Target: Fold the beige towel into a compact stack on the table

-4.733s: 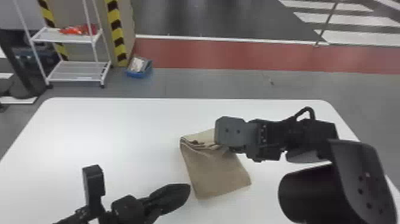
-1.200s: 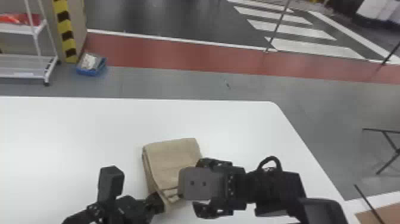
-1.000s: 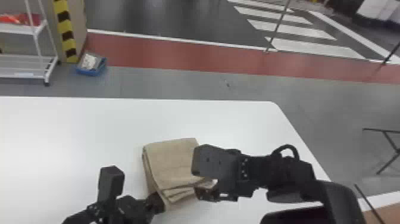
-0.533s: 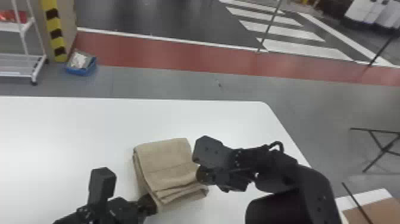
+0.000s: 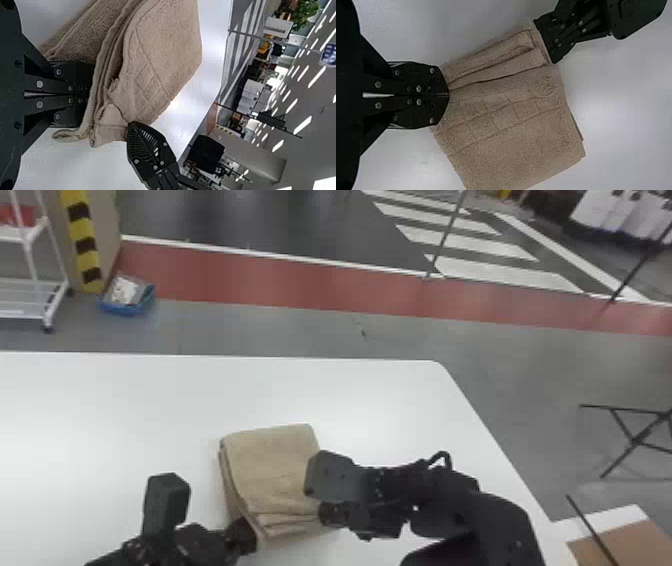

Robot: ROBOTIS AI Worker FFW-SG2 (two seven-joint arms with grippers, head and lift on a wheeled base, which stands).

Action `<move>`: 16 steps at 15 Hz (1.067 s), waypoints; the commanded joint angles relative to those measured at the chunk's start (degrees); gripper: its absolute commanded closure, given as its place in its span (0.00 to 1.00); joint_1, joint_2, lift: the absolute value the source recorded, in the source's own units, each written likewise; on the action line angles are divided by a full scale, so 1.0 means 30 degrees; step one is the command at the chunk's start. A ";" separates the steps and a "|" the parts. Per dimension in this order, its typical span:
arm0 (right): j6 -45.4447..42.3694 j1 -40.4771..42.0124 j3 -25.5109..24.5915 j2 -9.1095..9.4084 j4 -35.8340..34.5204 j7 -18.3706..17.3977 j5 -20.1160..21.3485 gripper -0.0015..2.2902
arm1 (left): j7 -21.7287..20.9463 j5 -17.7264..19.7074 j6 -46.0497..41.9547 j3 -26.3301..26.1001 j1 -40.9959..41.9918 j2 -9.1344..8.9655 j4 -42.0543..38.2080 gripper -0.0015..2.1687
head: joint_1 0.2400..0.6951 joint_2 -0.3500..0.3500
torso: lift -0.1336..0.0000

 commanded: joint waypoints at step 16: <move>-0.0618 -0.0115 -0.0054 0.0468 0.0604 0.0063 0.0001 0.88 | -0.4535 -0.2792 0.3916 0.2193 0.0381 0.0234 -0.3172 0.04 | 1.00 0.08 | 0.07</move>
